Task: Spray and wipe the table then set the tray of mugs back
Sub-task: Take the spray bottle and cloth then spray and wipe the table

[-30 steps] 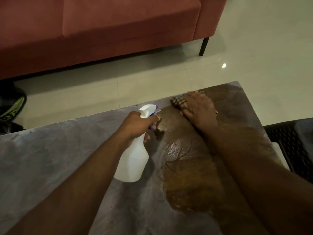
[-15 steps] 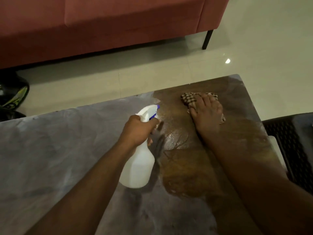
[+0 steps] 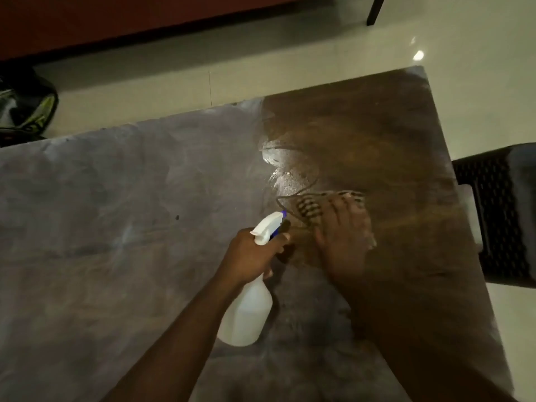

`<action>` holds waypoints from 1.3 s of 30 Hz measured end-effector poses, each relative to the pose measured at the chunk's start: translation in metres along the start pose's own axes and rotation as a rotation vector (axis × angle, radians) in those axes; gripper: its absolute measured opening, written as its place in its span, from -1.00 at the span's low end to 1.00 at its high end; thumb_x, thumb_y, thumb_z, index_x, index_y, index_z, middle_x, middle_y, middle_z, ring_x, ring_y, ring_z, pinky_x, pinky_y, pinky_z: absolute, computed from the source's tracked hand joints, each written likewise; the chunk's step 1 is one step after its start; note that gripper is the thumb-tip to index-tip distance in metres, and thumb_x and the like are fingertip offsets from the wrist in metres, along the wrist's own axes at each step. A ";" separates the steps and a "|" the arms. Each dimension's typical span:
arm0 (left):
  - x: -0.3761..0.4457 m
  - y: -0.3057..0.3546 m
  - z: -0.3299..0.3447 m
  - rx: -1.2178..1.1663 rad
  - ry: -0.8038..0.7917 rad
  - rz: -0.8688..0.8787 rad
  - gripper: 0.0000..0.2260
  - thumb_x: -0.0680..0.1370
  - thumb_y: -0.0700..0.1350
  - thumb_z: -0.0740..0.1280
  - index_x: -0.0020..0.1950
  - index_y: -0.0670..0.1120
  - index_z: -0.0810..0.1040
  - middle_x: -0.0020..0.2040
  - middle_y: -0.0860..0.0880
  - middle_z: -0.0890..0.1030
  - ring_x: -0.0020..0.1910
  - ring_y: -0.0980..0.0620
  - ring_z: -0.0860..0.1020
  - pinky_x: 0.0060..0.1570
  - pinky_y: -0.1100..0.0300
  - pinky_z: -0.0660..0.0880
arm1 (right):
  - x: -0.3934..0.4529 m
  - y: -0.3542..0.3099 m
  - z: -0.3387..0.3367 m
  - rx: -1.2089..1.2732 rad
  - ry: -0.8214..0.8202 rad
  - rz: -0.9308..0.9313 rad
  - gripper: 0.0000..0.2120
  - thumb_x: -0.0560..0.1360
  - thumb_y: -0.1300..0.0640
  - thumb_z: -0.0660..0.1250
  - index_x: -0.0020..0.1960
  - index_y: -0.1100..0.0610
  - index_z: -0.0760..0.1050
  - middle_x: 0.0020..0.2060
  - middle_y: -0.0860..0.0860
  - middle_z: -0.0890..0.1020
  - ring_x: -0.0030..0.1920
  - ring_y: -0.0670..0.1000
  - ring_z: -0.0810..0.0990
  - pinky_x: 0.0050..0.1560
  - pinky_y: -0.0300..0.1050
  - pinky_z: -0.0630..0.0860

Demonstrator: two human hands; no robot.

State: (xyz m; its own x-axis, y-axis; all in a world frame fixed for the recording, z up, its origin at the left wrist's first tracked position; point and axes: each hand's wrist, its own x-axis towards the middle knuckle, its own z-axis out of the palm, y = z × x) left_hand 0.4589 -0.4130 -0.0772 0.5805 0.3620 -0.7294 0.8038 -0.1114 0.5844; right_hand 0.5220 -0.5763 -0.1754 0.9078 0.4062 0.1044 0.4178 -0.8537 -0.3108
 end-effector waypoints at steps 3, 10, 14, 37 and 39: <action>-0.020 -0.007 0.009 -0.040 0.106 -0.004 -0.76 0.47 0.00 0.43 -0.16 -0.20 0.63 -0.43 -0.09 0.63 -0.60 0.01 0.51 -0.38 0.21 0.48 | -0.066 0.026 -0.012 -0.060 -0.233 -0.765 -0.59 0.56 -0.08 0.08 0.38 -0.01 0.29 0.35 0.03 0.45 0.38 0.11 0.28 0.33 0.14 0.17; -0.065 -0.027 0.050 -0.030 0.040 -0.033 -0.89 0.49 0.00 0.42 -0.13 -0.02 0.59 -0.34 -0.11 0.65 -0.56 0.01 0.53 -0.42 0.20 0.48 | -0.064 0.080 -0.045 -0.074 -0.143 -0.135 -0.52 0.43 -0.03 0.24 0.35 0.00 0.38 0.33 0.05 0.47 0.38 0.11 0.31 0.35 0.15 0.21; -0.077 -0.036 0.074 -0.055 0.093 -0.047 -0.89 0.49 -0.01 0.43 -0.10 -0.04 0.60 -0.34 -0.10 0.66 -0.52 0.08 0.55 -0.35 0.19 0.52 | -0.092 0.025 -0.023 -0.037 -0.134 -0.184 -0.52 0.45 -0.02 0.23 0.34 0.07 0.37 0.33 0.11 0.47 0.40 0.15 0.28 0.38 0.19 0.11; -0.181 -0.132 0.101 -0.229 0.192 -0.143 -0.76 0.48 -0.04 0.41 -0.35 -0.04 0.49 -0.51 -0.01 0.50 -0.59 0.03 0.49 -0.50 0.31 0.40 | -0.228 0.094 -0.074 -0.078 -0.145 0.027 -0.60 0.55 0.00 0.19 0.36 0.09 0.31 0.35 0.14 0.43 0.38 0.19 0.29 0.35 0.21 0.23; -0.184 -0.140 0.095 -0.245 0.198 -0.142 -0.75 0.47 -0.02 0.42 -0.36 -0.06 0.49 -0.50 0.00 0.51 -0.55 0.02 0.50 -0.45 0.24 0.44 | -0.213 0.059 -0.056 -0.144 -0.050 0.286 -0.56 0.51 0.05 0.27 0.35 0.10 0.32 0.36 0.12 0.42 0.39 0.18 0.29 0.37 0.18 0.21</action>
State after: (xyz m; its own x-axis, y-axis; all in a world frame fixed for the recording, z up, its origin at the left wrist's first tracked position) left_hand 0.2521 -0.5515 -0.0585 0.4094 0.5331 -0.7404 0.8056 0.1698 0.5677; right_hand 0.3551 -0.7313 -0.1634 0.9878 0.1552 -0.0152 0.1498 -0.9716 -0.1833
